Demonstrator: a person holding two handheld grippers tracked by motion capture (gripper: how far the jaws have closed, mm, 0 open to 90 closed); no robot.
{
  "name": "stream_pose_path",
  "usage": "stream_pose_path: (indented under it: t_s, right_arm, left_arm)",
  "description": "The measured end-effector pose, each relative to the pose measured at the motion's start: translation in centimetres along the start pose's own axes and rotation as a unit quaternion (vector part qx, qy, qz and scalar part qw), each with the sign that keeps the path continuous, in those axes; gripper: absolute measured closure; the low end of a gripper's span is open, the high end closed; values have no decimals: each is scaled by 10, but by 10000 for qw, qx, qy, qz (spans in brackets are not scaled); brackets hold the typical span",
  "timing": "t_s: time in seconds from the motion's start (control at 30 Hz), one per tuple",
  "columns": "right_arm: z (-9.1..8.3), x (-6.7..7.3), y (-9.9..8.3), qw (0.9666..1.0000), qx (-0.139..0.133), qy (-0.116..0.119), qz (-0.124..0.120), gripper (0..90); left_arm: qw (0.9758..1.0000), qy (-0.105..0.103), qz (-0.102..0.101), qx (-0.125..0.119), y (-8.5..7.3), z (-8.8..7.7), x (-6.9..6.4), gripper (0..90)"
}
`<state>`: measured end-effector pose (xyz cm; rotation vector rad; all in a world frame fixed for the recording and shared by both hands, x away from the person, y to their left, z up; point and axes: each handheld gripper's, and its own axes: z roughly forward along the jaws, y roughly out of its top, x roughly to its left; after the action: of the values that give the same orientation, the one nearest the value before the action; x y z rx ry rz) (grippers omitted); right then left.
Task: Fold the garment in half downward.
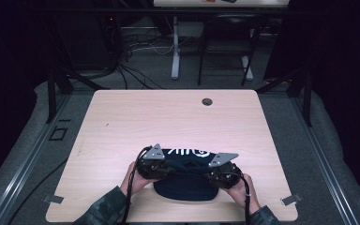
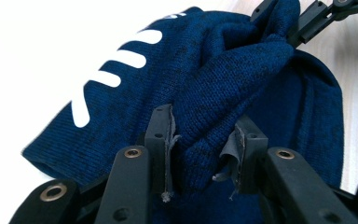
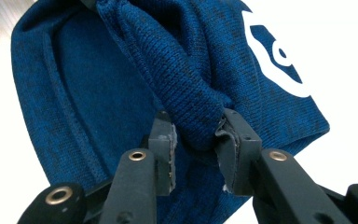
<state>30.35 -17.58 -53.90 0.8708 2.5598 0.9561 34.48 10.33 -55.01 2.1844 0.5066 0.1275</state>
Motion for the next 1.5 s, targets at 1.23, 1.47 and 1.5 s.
stream_pose_path:
  t_s: [1.23,1.47,1.5]
  right_arm:
    - [15,10,-16,9993,264,-26,-279,647]
    - [15,7,-17,9994,232,52,-235,641]
    - [15,7,-16,9995,235,93,-187,606]
  left_arm:
    - [9992,-142,-87,367,-20,12,-12,574]
    - [9990,-380,-234,61,-7,-8,-13,425]
    - [9988,-427,-251,-35,-5,-11,-13,396]
